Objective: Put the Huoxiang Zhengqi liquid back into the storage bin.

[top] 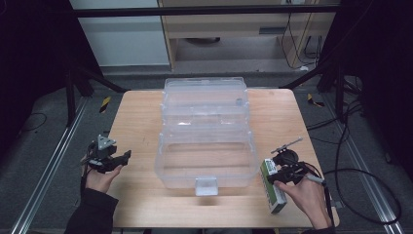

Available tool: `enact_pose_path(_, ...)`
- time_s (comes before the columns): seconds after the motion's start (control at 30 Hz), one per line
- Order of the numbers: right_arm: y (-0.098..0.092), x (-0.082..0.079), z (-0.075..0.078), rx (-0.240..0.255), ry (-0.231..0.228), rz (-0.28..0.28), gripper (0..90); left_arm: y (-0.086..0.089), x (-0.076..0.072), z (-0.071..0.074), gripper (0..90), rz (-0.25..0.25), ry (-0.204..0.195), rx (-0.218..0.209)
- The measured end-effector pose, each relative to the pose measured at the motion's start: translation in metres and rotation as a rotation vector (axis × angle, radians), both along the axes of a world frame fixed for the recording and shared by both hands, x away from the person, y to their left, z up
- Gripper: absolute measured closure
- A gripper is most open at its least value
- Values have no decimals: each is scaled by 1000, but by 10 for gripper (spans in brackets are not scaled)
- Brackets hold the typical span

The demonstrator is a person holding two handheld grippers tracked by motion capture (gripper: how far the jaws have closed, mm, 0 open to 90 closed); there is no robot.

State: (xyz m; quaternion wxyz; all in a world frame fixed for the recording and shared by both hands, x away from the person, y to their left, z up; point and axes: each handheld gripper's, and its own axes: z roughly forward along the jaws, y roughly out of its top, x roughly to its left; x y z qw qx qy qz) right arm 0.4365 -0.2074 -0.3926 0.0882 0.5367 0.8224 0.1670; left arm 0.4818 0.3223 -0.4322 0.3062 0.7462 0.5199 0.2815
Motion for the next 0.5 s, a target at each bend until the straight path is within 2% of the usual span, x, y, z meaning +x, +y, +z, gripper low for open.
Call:
enact_pose_path(0.2, -3, 1, 1, -23, -5, -3, 630, 0, 0, 0, 407, -1, 1, 1)
enact_pose_path(0.5, -3, 5, 3, -45, 23, 25, 618, 0, 0, -1, 404, -2, 6, 0)
